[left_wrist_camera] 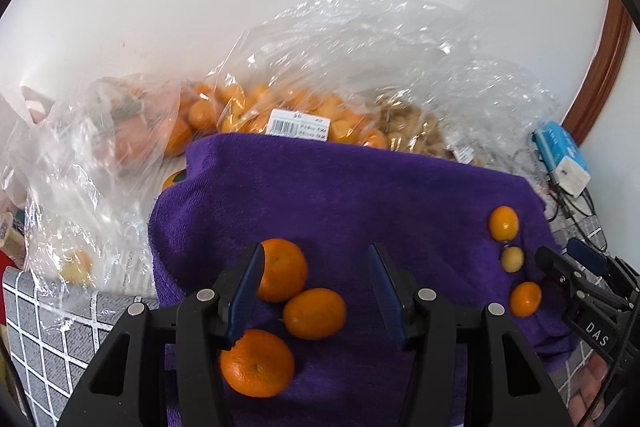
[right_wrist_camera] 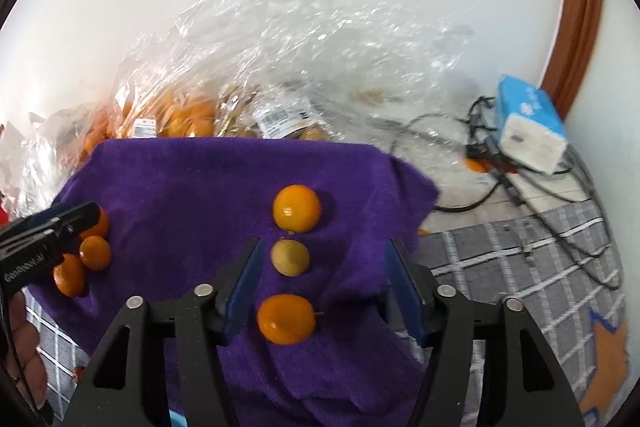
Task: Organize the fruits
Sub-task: 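Lower and open the left gripper onto the towel while the right gripper releases the yellow-green fruit, then grasp a large orange with the right gripper while the left gripper grasps a red apple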
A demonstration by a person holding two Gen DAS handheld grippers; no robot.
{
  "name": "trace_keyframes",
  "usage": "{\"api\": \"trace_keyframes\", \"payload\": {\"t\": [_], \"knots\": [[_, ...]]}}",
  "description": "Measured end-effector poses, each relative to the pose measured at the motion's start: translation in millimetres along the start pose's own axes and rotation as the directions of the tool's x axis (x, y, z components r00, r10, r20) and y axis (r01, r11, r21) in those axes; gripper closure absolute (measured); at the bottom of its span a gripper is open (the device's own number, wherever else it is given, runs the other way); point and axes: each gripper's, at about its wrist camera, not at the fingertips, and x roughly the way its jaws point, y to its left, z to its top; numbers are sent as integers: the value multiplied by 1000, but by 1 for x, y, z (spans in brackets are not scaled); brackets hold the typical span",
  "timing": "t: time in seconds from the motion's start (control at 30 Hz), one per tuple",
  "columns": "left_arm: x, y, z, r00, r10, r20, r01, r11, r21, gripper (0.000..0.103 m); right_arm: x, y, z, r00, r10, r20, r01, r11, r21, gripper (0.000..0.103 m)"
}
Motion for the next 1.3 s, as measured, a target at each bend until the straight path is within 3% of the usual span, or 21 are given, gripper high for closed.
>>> {"api": "trace_keyframes", "payload": {"t": [0.37,0.43,0.57,0.83,0.97,1.07,1.2,1.3], "knots": [[-36,-14,4,998,2,70,-4,999,36,51,-55,-16,-18,996,-74,47,73,997,18,33],[-43,-18,5,997,2,83,-6,999,48,51,-63,-18,-23,993,-99,61,97,995,30,26],[-67,-25,5,989,-5,149,-4,998,66,51,-81,-23,-34,991,-114,77,111,993,39,25],[-116,-22,4,977,-77,199,74,997,23,51,-110,-33,-66,994,-62,91,58,997,49,23],[-126,-13,-6,978,-37,205,38,999,-2,52,-113,-42,-81,998,5,55,-9,996,84,23],[-130,-2,-18,987,-52,152,56,998,-19,52,-113,-47,-91,998,44,34,-48,991,126,23],[-143,12,-45,989,-34,146,35,999,-7,52,-116,-37,-101,998,35,46,-38,996,82,23],[-149,26,-67,990,-11,143,13,1000,-11,52,-119,-19,-109,995,77,61,-79,997,25,24]]}}
